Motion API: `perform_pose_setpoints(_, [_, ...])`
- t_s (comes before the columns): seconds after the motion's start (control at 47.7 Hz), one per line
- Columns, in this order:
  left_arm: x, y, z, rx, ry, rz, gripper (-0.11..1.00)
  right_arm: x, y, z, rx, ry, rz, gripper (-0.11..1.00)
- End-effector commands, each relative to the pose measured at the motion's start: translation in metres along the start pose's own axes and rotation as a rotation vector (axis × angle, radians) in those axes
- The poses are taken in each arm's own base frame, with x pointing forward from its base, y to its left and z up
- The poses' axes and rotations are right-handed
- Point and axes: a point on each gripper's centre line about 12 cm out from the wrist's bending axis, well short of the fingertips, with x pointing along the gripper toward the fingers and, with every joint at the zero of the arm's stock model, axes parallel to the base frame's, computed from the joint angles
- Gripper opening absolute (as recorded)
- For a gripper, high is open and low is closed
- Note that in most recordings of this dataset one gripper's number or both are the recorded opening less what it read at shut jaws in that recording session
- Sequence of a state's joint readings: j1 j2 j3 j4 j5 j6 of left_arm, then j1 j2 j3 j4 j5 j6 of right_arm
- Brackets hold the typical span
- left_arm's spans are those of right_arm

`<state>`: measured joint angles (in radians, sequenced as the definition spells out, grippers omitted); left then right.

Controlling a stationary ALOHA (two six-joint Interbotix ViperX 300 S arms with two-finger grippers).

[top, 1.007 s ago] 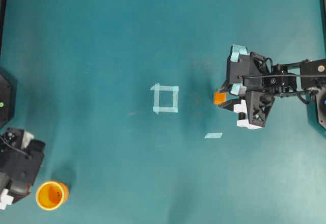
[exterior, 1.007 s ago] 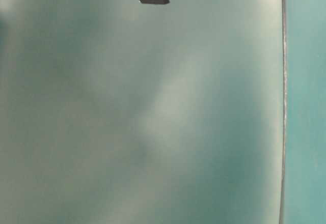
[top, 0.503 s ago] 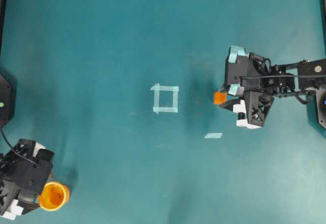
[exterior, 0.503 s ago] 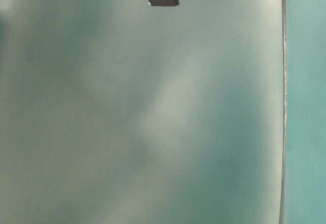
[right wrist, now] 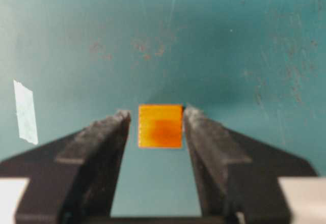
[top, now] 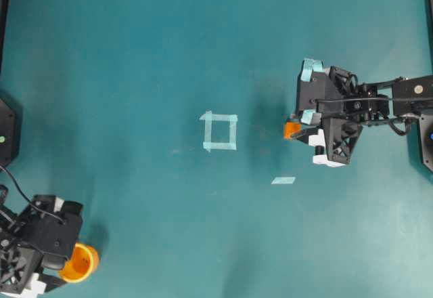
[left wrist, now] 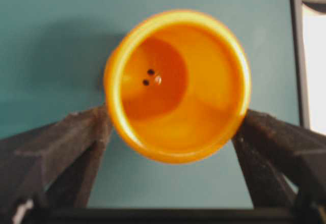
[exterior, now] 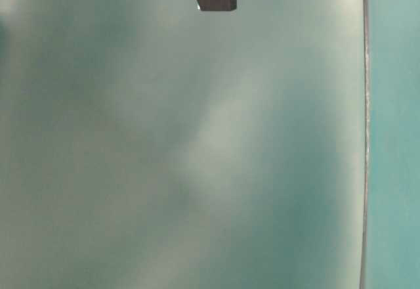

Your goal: Hold the block with right arm and the cup with left arm, then put the block into the cup.

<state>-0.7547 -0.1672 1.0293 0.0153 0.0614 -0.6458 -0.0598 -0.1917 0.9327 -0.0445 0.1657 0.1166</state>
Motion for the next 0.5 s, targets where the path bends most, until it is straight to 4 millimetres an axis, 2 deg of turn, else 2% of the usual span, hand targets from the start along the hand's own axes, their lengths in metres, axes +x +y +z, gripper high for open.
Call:
perform_pose_setpoints(0.0, [0.001,-0.010,0.012,0.001,-0.053,-0.041,0.88,-0.003,0.000,0.006,-0.002,-0.025,0.001,0.54])
perform_pose_setpoints(0.336, [0.016,-0.011,0.021,0.002,-0.093,-0.059,0.88,-0.003,0.000,0.006,0.000,-0.025,0.001,0.54])
perform_pose_setpoints(0.482, [0.019,-0.003,0.027,0.004,-0.115,-0.049,0.88,-0.003,-0.003,0.006,-0.003,-0.025,-0.005,0.54])
